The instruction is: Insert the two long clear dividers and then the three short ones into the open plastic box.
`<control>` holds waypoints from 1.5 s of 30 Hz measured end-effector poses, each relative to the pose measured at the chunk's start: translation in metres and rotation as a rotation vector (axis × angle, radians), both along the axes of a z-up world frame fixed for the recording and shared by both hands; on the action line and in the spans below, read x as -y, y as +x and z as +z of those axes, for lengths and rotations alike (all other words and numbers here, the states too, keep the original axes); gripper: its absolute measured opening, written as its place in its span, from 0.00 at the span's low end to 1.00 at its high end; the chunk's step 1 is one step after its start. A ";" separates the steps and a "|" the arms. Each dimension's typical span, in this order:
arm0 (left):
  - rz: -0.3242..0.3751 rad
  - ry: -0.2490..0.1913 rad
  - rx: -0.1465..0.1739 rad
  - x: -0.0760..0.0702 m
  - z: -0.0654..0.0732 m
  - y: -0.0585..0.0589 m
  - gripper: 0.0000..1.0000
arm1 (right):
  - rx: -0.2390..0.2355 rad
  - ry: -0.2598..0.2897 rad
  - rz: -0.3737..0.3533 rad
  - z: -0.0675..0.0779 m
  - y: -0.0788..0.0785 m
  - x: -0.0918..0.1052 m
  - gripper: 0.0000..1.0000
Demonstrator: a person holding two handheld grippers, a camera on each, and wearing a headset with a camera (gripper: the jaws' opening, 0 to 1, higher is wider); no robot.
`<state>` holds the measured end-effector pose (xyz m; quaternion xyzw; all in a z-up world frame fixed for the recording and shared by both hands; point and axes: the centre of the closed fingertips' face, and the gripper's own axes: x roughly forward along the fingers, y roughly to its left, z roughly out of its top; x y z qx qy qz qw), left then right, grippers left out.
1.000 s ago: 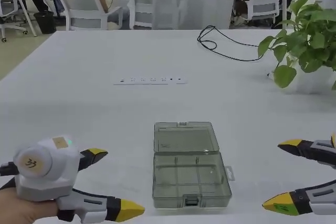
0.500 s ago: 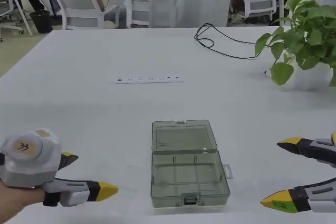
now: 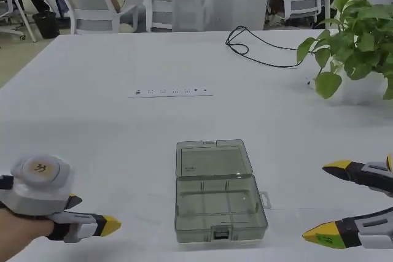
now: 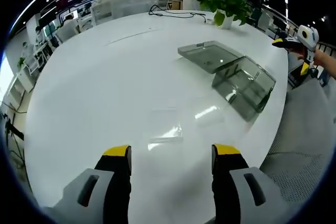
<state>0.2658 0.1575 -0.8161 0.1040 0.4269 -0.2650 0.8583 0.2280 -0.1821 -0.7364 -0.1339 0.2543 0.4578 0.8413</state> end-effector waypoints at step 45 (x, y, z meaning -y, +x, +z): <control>0.072 0.142 -0.150 -0.009 -0.028 0.000 0.32 | -0.002 0.016 -0.024 0.000 -0.003 0.003 0.90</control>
